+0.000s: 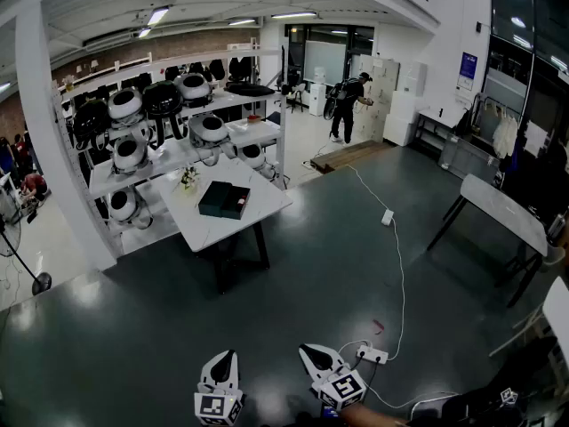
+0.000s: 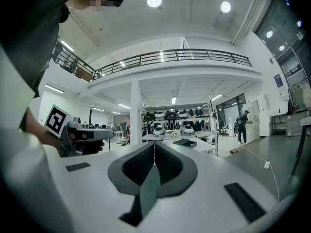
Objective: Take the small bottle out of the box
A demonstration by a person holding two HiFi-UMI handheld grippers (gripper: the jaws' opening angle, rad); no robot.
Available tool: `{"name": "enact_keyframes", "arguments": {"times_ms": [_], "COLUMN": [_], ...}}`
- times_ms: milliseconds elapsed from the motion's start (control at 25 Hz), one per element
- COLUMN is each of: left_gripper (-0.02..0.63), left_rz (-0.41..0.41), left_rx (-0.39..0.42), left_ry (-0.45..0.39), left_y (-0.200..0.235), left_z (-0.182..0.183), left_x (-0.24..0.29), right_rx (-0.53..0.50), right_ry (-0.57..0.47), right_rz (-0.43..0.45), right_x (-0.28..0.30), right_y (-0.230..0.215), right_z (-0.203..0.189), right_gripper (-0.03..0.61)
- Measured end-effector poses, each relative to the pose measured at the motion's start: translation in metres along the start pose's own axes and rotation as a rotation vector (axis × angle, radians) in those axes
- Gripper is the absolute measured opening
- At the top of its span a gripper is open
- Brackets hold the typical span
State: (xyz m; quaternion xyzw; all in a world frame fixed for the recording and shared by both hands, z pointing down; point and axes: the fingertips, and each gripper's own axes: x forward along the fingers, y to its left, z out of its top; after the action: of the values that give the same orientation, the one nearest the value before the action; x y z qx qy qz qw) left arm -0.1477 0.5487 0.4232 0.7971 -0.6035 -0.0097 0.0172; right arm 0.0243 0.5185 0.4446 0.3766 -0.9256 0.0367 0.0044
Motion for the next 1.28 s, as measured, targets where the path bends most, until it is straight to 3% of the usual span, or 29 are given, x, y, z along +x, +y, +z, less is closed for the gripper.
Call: {"name": "enact_keyframes", "arguments": {"times_ms": [400,680,1000,1280], "left_gripper": [0.013,0.013,0.014,0.014], "left_rz": [0.056,0.025,0.034,0.022], "left_rx": [-0.035,-0.047,-0.061,-0.107], "left_ry": [-0.024,0.01,0.035,0.073], "left_y": [-0.024,-0.045,-0.063,-0.055], "left_z": [0.002,-0.008,-0.021,-0.038], "left_x": [0.025,0.041,0.064,0.088], "right_rx": [-0.027,0.101,0.087,0.128], "right_ry": [-0.025,-0.089,-0.1,-0.087], "right_rz": [-0.027,-0.022,-0.03,-0.037], "right_x": [-0.005,-0.023,-0.039,-0.019], "right_y": [-0.046,-0.073,-0.116,-0.143], "right_z": [0.004,-0.004,-0.006,-0.019], "right_gripper": [0.034,0.035,0.035,0.035]}}
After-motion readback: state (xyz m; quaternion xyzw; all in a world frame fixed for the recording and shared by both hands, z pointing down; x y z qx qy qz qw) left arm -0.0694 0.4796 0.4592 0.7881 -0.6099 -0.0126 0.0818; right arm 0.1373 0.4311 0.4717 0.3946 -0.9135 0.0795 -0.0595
